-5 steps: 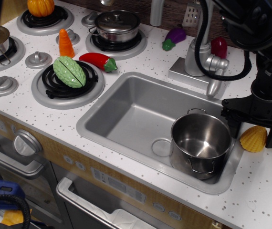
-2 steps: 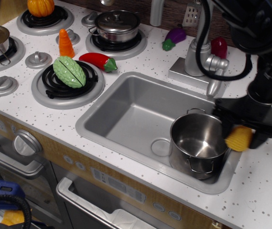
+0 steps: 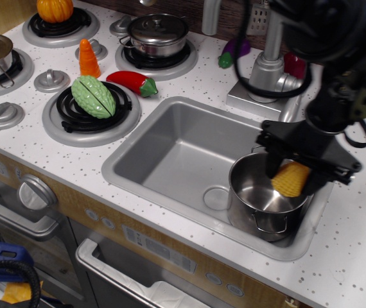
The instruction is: Put corn in pot which is in sink
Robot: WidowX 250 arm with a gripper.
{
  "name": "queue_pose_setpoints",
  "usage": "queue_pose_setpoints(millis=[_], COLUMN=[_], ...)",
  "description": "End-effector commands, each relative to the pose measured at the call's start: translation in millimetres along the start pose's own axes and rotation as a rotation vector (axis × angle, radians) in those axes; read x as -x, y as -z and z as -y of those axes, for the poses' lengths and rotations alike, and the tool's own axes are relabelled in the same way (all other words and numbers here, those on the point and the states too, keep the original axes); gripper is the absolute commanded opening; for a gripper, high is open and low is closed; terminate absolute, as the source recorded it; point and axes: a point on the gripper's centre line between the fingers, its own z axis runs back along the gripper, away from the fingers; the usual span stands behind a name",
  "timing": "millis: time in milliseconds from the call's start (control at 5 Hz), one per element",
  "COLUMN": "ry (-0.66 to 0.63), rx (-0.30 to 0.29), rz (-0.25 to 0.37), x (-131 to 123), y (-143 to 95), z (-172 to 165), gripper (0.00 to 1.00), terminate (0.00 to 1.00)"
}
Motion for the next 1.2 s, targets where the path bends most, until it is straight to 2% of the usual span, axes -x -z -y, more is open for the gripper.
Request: queue_pose_setpoints(millis=[0,400,1000], ry=[0.013,0.038,0.038], rx=[0.043,0.112,0.112], rz=[0.068,0.073,0.073], x=[-4.3,-10.3,-10.3], y=[1.2,14.9,14.9], z=[-19.0,-25.1,-25.1], gripper=[1.0,1.0,1.0], terminate=[0.0,0.0,0.0])
